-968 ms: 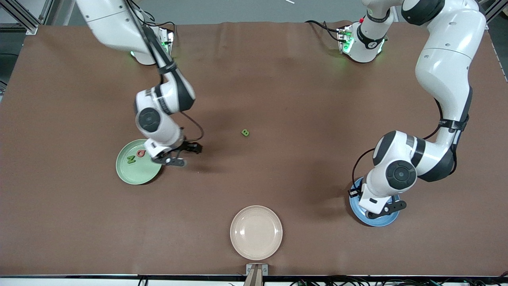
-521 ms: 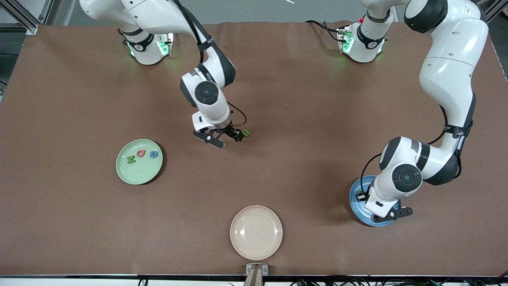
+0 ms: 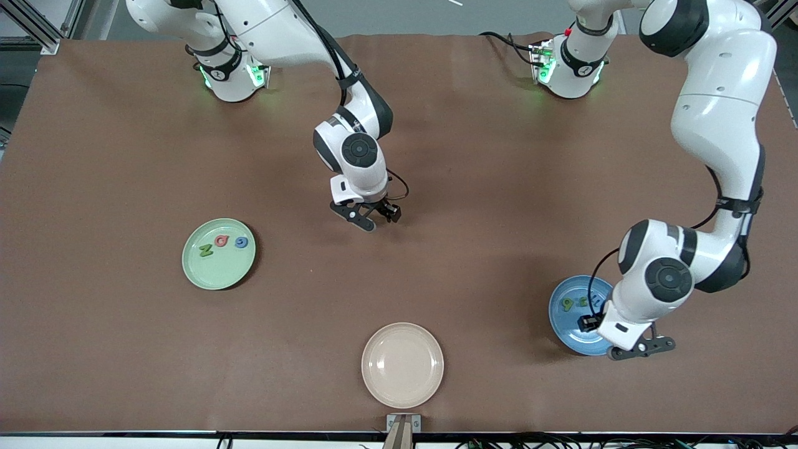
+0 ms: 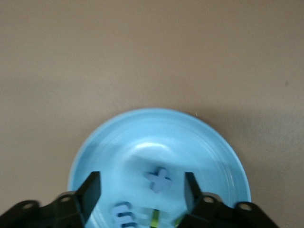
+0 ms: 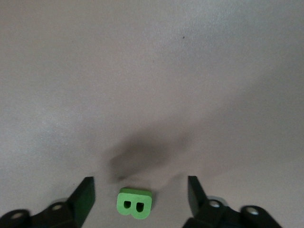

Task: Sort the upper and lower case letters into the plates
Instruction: 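Grasp the green B with the right gripper while the left gripper withdraws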

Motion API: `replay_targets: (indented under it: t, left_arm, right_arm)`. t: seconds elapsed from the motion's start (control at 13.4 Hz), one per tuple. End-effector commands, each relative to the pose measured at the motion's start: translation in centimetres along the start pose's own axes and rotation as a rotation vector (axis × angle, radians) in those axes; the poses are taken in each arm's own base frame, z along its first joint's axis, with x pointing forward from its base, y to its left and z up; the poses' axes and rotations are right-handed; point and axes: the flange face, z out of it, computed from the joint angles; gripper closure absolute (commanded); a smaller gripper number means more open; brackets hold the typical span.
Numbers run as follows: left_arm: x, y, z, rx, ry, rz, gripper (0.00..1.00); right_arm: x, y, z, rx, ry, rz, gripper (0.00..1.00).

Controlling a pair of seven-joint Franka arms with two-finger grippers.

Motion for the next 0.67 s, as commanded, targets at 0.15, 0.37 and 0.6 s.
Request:
replay_targets:
  t: [0.15, 0.37, 0.6]
  left_arm:
    - [1.7, -7.4, -13.1, -0.006, 0.032, 0.084, 0.0]
    - [0.5, -10.0, -19.9, -0.03, -0.014, 0.049, 0.0]
    - [-2.1, -9.5, -27.0, 0.048, -0.048, 0.06, 0.0]
  right_arm:
    - [-1.5, -0.5, 0.7, -0.004, 0.012, 0.016, 0.26]
    - [-2.3, -0.6, 0.9, -0.006, 0.012, 0.005, 0.29]
    - [-2.3, -0.5, 1.0, -0.013, 0.021, -0.006, 0.39]
